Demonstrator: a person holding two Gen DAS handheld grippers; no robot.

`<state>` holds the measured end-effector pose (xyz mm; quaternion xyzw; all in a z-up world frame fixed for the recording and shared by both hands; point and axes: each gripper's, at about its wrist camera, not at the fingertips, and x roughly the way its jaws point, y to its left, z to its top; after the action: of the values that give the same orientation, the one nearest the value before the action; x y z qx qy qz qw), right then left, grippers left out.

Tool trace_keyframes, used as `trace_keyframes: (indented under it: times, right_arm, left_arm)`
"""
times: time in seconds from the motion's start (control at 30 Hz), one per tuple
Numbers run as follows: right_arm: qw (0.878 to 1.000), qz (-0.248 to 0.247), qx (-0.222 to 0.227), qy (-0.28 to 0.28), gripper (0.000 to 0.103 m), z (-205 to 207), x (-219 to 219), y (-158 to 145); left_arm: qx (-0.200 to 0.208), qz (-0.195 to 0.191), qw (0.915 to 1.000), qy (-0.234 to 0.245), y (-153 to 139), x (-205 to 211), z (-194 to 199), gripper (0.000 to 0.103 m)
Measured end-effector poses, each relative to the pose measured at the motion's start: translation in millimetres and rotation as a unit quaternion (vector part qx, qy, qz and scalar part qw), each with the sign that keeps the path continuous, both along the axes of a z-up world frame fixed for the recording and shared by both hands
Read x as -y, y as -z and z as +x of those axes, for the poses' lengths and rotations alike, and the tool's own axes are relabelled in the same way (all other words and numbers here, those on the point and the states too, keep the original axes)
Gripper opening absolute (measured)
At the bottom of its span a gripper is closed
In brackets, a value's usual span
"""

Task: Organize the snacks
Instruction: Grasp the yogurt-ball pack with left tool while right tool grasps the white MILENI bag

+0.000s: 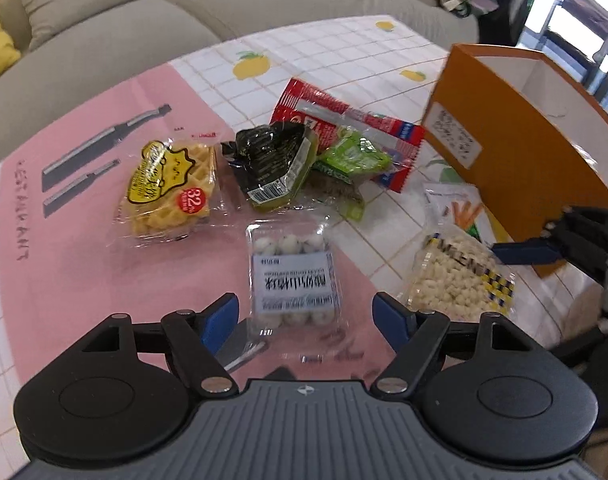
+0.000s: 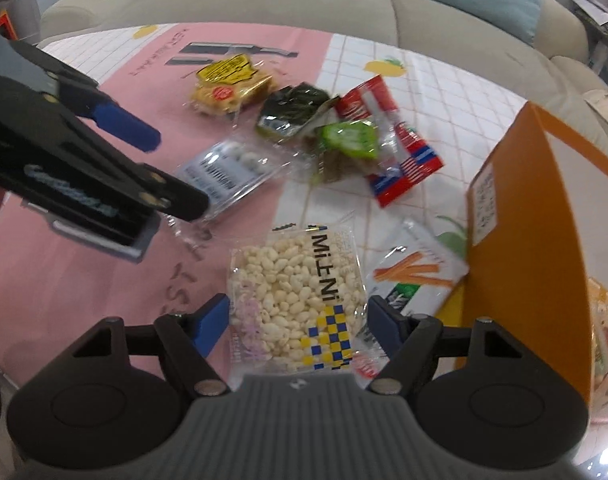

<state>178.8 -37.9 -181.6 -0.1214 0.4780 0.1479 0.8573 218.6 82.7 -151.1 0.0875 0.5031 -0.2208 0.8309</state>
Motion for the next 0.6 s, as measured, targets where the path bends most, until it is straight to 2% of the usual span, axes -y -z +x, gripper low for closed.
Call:
trace_keyframes:
  times: [0.17, 0.27, 0.4, 0.6]
  right_arm:
    - [1.000, 0.012, -0.007, 0.014, 0.074, 6.7, 10.1, 5.1]
    - [0.999, 0.026, -0.006, 0.020, 0.074, 8.8, 15.1, 5.8]
    - [0.999, 0.038, -0.007, 0.021, 0.074, 9.8, 18.1, 6.8]
    - [0.998, 0.055, -0.002, 0.022, 0.074, 8.8, 23.2, 2.3]
  left_arm:
    - [-0.018, 0.019, 0.9994, -0.024, 18.7, 7.8, 19.9, 0.089]
    - [-0.020, 0.038, 0.9986, -0.029, 26.4, 11.9, 23.5, 0.081]
    - [-0.008, 0.048, 0.9986, -0.022, 25.3, 17.0, 22.0, 0.068]
    - [0.003, 0.067, 0.9974, -0.027, 18.0, 22.4, 15.5, 0.066]
